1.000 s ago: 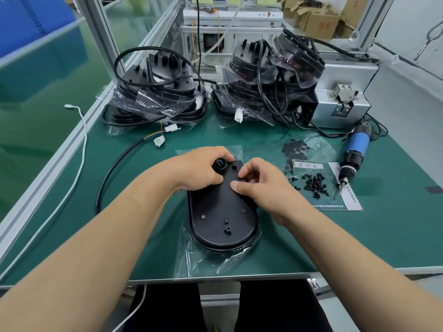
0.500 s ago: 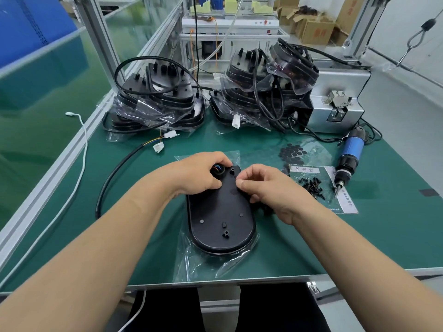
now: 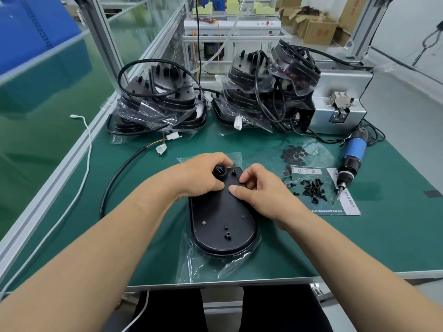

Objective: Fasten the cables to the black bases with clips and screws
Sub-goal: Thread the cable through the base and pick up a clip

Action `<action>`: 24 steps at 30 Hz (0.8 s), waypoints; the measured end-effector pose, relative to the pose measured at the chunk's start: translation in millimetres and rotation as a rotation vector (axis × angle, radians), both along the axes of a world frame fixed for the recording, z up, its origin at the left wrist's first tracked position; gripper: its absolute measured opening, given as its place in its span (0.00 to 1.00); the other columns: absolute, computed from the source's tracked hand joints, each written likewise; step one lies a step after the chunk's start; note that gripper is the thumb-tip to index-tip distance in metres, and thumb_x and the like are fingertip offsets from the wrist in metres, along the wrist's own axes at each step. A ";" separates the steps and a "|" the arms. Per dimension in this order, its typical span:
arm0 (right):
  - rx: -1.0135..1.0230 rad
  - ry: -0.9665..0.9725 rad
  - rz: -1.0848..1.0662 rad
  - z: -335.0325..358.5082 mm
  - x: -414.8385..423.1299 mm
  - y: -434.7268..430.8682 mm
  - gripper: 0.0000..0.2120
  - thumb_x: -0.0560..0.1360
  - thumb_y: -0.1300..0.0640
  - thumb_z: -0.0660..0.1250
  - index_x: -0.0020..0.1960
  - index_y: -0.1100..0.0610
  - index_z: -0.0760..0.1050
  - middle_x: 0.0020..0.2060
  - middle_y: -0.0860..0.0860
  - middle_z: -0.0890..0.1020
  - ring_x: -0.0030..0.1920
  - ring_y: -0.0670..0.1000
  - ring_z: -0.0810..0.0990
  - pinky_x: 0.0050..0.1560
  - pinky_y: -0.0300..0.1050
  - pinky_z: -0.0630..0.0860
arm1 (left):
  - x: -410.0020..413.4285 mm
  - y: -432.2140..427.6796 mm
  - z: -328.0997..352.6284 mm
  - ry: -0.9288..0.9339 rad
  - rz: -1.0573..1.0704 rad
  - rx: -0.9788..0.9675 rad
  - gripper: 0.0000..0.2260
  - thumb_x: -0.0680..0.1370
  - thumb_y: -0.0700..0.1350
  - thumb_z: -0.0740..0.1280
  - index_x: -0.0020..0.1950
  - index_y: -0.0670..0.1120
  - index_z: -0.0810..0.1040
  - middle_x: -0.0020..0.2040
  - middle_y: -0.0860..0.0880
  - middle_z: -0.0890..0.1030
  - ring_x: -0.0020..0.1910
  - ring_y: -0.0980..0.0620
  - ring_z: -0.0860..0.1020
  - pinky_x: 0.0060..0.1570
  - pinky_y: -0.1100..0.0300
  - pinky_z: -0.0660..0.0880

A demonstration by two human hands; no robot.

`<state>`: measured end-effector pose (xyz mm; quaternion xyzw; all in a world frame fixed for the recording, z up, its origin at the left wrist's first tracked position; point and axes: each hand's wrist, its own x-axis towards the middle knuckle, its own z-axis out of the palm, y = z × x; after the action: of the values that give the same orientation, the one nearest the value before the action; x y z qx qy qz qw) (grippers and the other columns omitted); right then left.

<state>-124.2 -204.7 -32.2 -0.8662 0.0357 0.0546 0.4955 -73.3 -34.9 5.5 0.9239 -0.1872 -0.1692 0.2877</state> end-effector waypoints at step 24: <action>-0.319 -0.248 -0.062 -4.8 -32.8 36.6 0.30 0.79 0.45 0.65 0.75 0.53 0.58 0.68 0.50 0.69 0.68 0.52 0.67 0.67 0.50 0.68 | -32.0 63.3 -15.6 0.340 0.445 -0.519 0.21 0.70 0.62 0.70 0.52 0.48 0.70 0.47 0.51 0.82 0.42 0.53 0.82 0.40 0.60 0.80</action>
<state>-157.0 -168.1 -37.1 -0.9322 0.0094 -0.0740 0.3542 -105.4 28.5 -10.1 0.7971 0.0318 -0.2005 0.5687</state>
